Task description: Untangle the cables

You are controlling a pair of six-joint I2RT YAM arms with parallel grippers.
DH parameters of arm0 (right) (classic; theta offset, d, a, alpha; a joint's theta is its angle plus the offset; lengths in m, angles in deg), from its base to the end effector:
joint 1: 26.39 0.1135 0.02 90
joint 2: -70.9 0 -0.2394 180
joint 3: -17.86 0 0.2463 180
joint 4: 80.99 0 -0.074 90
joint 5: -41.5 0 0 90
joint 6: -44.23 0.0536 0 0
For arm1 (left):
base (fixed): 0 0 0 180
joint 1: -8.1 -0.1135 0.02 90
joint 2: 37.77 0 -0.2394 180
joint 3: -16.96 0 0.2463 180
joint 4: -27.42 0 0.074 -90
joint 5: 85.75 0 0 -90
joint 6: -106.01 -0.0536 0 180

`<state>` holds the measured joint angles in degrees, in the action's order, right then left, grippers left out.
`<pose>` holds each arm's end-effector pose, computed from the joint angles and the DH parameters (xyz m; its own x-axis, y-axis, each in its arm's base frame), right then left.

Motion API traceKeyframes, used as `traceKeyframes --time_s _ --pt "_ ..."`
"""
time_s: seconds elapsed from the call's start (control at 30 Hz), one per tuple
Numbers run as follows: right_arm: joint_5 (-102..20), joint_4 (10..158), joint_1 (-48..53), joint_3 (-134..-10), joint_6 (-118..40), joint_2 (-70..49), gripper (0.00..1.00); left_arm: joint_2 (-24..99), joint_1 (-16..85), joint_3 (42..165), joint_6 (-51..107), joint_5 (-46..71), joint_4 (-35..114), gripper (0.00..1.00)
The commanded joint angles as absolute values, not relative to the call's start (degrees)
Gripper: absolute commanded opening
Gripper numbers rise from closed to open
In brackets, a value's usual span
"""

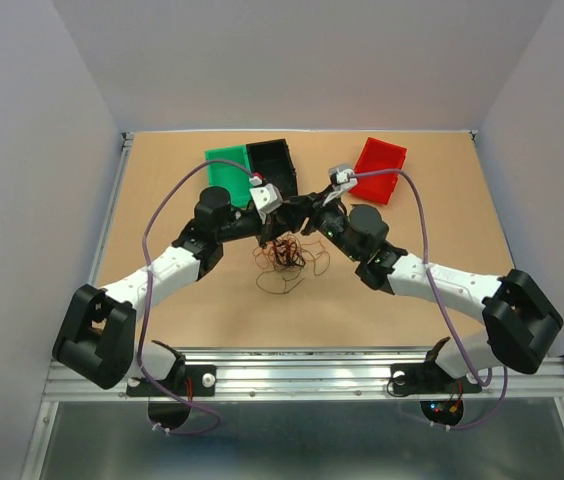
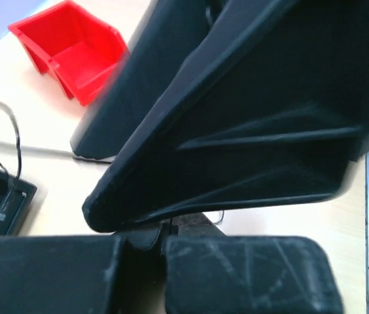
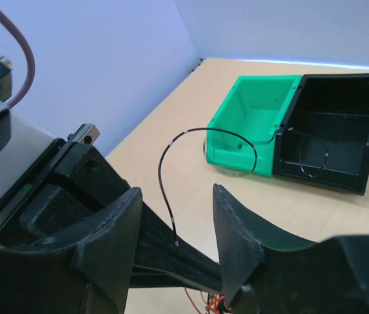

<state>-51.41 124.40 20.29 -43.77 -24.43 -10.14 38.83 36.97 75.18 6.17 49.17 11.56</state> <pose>0.2365 0.2468 0.2814 -0.1852 0.3333 -0.9244 -0.6705 0.6448 0.3668 0.2533 -0.1829 0.2638 0.1261 0.0687 -0.9896 0.9521 0.2717 0.1401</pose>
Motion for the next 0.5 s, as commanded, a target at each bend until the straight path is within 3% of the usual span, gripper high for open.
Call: traceKeyframes --time_s 0.0,0.1,0.3,0.47 --pt "-54.0 126.6 21.3 -44.1 -25.2 -7.2 0.56 36.6 36.7 75.1 6.8 46.8 8.5 0.00" --pt "-58.2 121.0 21.3 -42.4 -26.3 -3.6 0.58 36.0 35.3 75.2 9.0 44.7 7.8 0.00" --pt "-52.9 119.4 21.2 -38.2 -31.6 -1.5 0.60 35.2 33.9 76.2 12.1 44.9 7.8 0.00" --pt "-48.8 123.8 21.2 -34.1 -35.0 -5.1 0.53 32.9 34.0 75.7 12.5 44.4 7.9 0.00"
